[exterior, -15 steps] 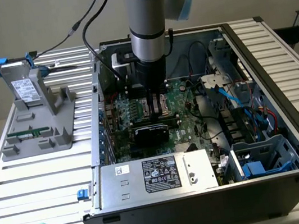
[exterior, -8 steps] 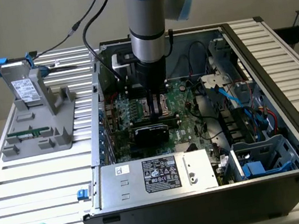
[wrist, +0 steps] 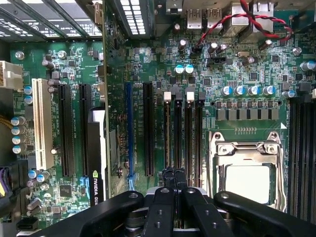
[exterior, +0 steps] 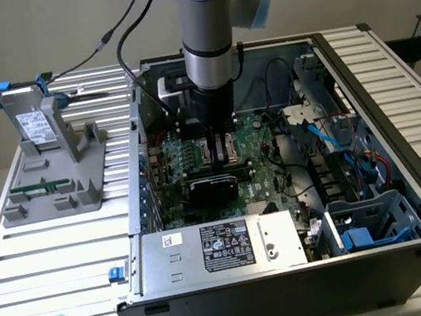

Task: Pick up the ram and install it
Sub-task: 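Press down the ram until it locks into place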

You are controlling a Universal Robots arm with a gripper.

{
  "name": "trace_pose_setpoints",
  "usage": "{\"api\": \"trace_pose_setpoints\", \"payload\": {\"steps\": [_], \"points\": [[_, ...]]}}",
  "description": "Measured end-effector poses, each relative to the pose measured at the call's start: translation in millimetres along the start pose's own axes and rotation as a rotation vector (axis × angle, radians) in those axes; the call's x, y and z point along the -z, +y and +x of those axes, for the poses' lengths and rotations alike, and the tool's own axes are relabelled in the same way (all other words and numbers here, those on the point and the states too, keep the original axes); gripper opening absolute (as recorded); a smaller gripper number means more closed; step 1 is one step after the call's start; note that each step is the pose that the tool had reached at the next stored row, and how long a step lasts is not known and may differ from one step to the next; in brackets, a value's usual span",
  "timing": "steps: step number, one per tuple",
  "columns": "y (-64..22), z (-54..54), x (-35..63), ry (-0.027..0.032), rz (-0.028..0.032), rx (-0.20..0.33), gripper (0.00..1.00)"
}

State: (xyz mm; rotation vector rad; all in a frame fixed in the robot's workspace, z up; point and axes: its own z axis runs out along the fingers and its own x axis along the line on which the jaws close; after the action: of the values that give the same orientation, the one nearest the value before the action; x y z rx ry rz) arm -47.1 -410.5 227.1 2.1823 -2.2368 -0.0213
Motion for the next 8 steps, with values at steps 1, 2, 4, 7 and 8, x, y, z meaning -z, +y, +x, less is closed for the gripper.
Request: {"api": "trace_pose_setpoints", "payload": {"steps": [1,2,4,7,8], "points": [[0.0,0.0,-0.2,0.0,0.0002,0.0,0.11],[0.0,0.0,-0.5,-0.0001,0.0004,0.0,0.11],[-0.1,-0.1,-1.0,-0.0005,0.0011,0.0,0.11],[-0.1,0.0,-1.2,-0.0002,0.0012,0.0,0.11],[0.0,0.0,-1.2,-0.0003,0.0012,0.0,0.11]]}}
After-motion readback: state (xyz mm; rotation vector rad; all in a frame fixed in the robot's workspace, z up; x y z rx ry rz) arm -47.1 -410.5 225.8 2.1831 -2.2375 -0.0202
